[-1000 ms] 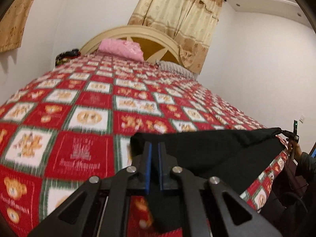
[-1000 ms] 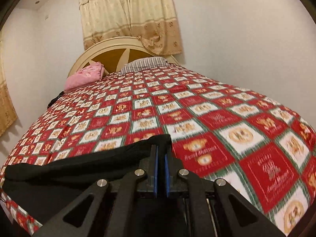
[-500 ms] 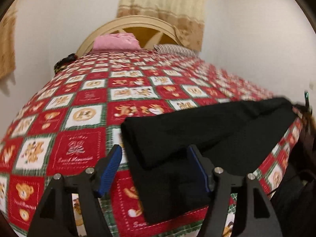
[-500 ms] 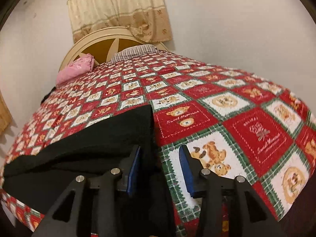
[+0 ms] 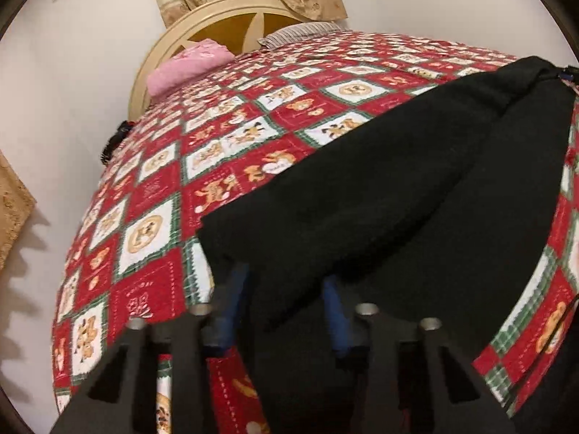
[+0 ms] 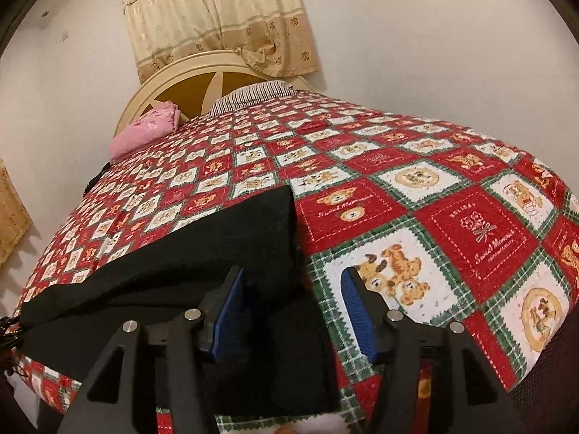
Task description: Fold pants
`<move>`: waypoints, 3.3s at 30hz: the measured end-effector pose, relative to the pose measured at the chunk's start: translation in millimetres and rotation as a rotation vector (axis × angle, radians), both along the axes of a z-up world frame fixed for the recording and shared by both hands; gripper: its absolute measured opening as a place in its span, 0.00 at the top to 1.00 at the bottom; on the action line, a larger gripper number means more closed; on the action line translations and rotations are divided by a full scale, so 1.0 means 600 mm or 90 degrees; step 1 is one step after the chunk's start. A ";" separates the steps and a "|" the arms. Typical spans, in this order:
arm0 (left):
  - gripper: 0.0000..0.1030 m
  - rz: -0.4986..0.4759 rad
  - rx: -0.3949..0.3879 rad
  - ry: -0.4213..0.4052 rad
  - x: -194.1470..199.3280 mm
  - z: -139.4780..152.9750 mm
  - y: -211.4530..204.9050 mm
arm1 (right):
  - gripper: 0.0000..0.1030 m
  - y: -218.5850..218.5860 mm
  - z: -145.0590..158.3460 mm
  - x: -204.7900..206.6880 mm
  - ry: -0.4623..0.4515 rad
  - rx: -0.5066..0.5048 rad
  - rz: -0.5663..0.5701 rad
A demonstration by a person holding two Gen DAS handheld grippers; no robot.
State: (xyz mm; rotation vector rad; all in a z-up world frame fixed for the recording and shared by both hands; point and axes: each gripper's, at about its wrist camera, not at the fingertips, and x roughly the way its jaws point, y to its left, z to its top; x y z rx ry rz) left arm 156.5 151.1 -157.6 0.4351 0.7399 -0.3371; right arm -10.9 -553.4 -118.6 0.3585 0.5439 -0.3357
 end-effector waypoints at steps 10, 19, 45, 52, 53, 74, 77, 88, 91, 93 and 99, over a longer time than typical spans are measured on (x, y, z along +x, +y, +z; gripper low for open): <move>0.86 -0.010 -0.098 0.035 0.002 0.023 0.017 | 0.45 0.001 0.016 0.000 -0.024 0.052 0.014; 0.86 0.001 -0.157 0.069 0.011 0.019 0.030 | 0.41 0.013 0.023 0.007 -0.037 0.055 0.021; 0.90 0.018 -0.194 0.090 0.023 0.019 0.038 | 0.93 0.115 0.000 0.126 0.225 -0.329 0.138; 0.90 0.028 -0.273 0.057 0.008 0.064 0.080 | 0.98 0.154 0.056 0.081 0.177 -0.386 0.137; 0.90 0.028 -0.278 0.055 0.005 0.067 0.083 | 0.98 0.155 0.063 0.075 0.165 -0.389 0.132; 0.90 0.038 -0.311 0.061 -0.049 0.030 0.106 | 1.00 0.148 0.015 -0.038 0.149 -0.390 0.055; 0.90 0.035 -0.304 0.065 -0.046 0.025 0.100 | 1.00 0.159 0.015 -0.040 0.156 -0.405 0.064; 0.90 0.035 -0.306 0.066 -0.046 0.017 0.102 | 0.47 0.220 -0.022 -0.003 0.233 -0.589 0.110; 0.90 0.036 -0.307 0.068 -0.045 0.016 0.101 | 0.47 0.226 -0.036 0.006 0.268 -0.656 0.119; 0.90 0.037 -0.307 0.069 -0.045 0.015 0.101 | 0.47 0.235 -0.052 0.014 0.298 -0.715 0.141; 0.90 0.041 -0.334 0.062 -0.045 0.023 0.111 | 0.98 0.249 -0.063 0.025 0.326 -0.787 0.144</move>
